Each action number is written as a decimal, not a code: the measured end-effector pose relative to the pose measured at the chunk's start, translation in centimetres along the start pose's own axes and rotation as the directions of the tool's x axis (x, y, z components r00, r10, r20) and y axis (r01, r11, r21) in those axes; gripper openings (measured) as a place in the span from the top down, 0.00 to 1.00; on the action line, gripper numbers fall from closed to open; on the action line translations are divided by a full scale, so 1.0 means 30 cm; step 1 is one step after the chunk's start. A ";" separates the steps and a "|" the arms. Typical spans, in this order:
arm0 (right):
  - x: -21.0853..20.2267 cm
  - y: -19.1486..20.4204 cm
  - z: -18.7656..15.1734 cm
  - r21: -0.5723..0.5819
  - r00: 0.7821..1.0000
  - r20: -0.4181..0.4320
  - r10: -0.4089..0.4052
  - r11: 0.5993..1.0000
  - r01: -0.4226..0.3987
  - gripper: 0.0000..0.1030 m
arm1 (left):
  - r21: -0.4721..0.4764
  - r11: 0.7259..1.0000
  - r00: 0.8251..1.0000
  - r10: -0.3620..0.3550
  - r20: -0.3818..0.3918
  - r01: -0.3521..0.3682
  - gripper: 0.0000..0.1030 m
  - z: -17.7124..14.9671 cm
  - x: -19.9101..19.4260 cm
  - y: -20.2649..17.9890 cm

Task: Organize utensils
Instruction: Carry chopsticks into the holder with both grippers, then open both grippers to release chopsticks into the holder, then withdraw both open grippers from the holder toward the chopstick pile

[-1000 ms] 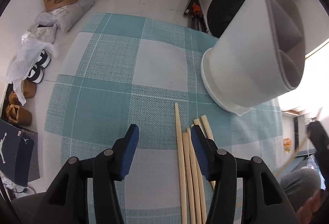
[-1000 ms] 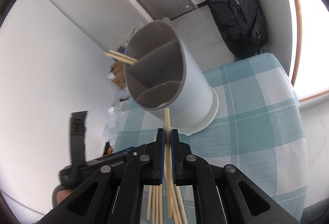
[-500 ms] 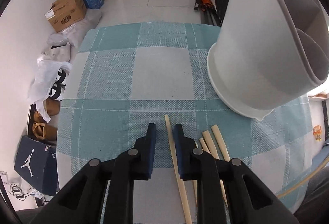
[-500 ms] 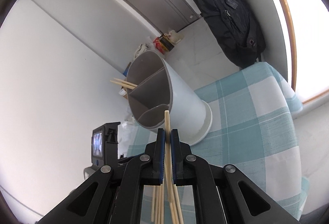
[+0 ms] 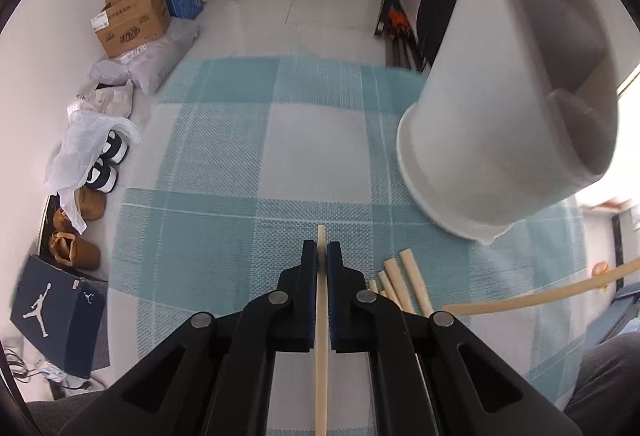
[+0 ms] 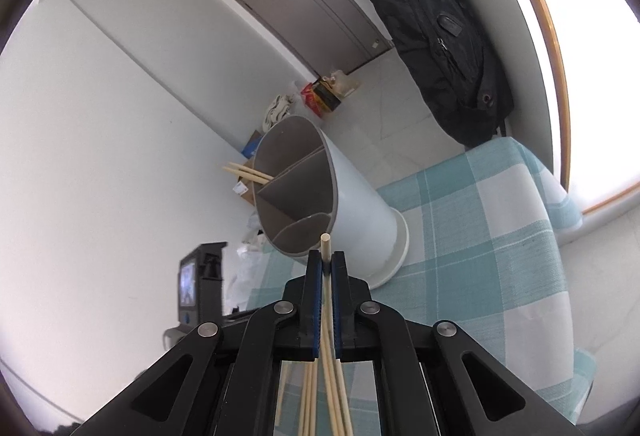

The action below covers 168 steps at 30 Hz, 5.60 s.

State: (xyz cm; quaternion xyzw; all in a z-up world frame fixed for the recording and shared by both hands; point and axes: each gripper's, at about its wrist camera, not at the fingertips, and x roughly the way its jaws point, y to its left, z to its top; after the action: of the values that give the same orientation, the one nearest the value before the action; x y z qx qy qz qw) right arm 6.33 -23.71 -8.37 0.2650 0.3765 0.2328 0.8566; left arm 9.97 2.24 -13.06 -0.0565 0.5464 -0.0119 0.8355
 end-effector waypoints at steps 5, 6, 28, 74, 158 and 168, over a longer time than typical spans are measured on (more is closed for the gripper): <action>0.001 0.013 -0.012 -0.025 1.000 0.009 -0.025 0.999 0.025 0.97 | 0.011 0.999 0.989 -0.049 0.142 0.048 0.99 -0.014 -0.137 -0.017; 0.001 0.014 -0.013 -0.029 1.000 0.014 -0.028 0.999 0.028 0.97 | 0.008 0.998 0.984 -0.063 0.164 0.062 0.99 -0.013 -0.154 -0.016; -0.035 0.222 -0.067 -0.233 0.992 0.079 -0.095 0.966 0.111 0.97 | 0.046 0.975 0.895 -0.220 0.388 0.219 1.00 -0.066 -0.387 0.051; -0.003 0.444 0.585 -0.343 0.983 0.043 -0.177 0.922 0.181 0.97 | 0.162 0.950 0.819 -0.313 0.481 0.268 1.00 0.418 -0.650 -0.126; 0.022 0.241 0.067 -0.367 0.990 0.134 -0.038 0.926 0.085 0.03 | 0.030 0.998 0.907 -0.069 0.416 0.062 0.24 0.043 -0.403 -0.020; 0.104 0.167 -0.026 -0.364 0.993 0.052 -0.102 0.924 0.114 0.00 | -0.006 1.000 0.925 -0.003 0.381 0.006 0.24 -0.029 -0.249 0.039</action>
State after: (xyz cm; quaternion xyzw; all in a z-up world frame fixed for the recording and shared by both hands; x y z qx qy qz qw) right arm 6.64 -17.84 -7.29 0.0834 0.3266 0.2472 0.9084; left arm 6.11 3.95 -6.73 -0.0618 0.3739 -0.0010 0.9254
